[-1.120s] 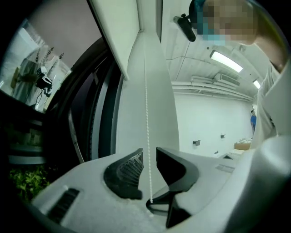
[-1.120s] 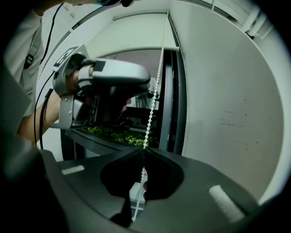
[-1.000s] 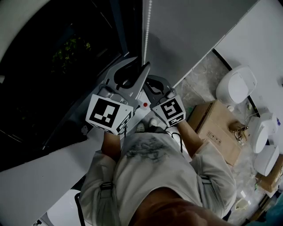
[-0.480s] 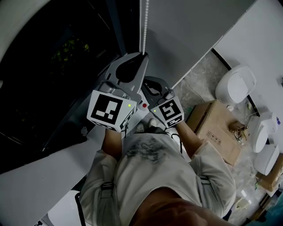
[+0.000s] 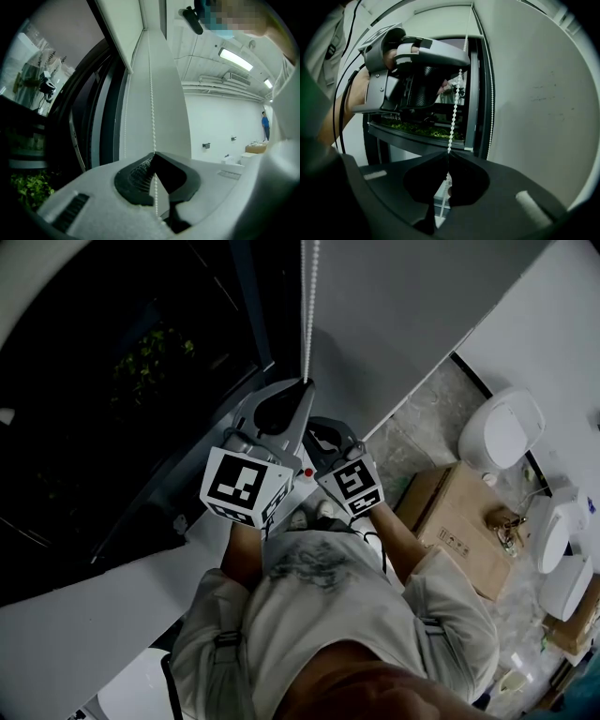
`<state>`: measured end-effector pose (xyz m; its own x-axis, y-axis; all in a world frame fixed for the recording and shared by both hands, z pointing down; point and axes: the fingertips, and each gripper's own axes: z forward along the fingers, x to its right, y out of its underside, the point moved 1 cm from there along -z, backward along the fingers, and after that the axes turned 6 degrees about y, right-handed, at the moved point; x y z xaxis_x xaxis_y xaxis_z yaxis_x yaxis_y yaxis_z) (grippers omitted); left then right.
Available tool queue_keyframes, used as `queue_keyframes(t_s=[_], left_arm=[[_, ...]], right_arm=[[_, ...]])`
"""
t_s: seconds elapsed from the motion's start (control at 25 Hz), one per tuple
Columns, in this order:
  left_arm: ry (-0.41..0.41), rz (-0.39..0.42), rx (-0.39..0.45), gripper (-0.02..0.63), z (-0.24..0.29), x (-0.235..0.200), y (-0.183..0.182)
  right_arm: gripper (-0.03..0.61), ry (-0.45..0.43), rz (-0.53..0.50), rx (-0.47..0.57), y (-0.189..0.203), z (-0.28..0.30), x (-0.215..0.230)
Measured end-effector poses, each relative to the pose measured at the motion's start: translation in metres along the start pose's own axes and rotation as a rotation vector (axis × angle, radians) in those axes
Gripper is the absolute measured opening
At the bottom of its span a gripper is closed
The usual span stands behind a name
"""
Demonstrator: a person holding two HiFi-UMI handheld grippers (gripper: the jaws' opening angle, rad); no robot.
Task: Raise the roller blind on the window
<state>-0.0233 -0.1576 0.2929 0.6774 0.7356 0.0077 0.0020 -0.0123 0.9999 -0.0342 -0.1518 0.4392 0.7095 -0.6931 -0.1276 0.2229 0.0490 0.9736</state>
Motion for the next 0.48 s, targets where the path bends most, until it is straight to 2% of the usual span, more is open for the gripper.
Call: queue_keyframes(t_s=[0.48], left_arm=[[-0.003,-0.04,-0.03,0.011,-0.002,-0.005,0.031]], right_arm=[[0.011,-0.006,-0.003,-0.064,0.028,0.01,-0.005]])
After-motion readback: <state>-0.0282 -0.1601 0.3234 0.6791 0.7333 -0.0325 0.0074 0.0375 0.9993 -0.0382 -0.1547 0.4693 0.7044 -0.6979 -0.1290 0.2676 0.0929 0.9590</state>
